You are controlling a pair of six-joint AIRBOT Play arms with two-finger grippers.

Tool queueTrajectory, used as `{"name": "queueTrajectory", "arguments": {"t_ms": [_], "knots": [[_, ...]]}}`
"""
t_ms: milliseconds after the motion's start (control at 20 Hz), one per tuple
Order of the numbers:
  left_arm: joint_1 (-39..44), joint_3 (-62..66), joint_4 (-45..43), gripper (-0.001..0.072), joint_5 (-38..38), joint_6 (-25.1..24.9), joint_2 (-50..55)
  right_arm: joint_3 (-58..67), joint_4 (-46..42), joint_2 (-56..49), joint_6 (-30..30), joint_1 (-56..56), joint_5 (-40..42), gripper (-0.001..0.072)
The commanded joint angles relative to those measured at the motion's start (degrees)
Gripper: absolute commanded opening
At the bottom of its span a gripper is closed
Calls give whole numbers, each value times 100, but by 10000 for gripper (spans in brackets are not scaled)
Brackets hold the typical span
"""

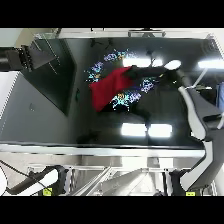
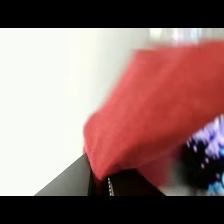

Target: Fold the shirts.

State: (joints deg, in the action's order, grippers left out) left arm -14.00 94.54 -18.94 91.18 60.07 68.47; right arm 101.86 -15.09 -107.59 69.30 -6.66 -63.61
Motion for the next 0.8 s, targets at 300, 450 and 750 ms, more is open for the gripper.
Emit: {"name": "queueTrajectory", "arguments": {"t_ms": [300, 450, 750], "knots": [[4, -2, 0, 21, 337, 4, -4, 1202, -1897, 1788, 3624, 3467, 11, 13], [4, -2, 0, 21, 337, 4, -4, 1067, -3945, 2168, 4192, 4371, -1502, 12], [4, -2, 0, 21, 339, 4, -4, -1759, -8179, 3978, 5770, 5145, -1845, 12]]}}
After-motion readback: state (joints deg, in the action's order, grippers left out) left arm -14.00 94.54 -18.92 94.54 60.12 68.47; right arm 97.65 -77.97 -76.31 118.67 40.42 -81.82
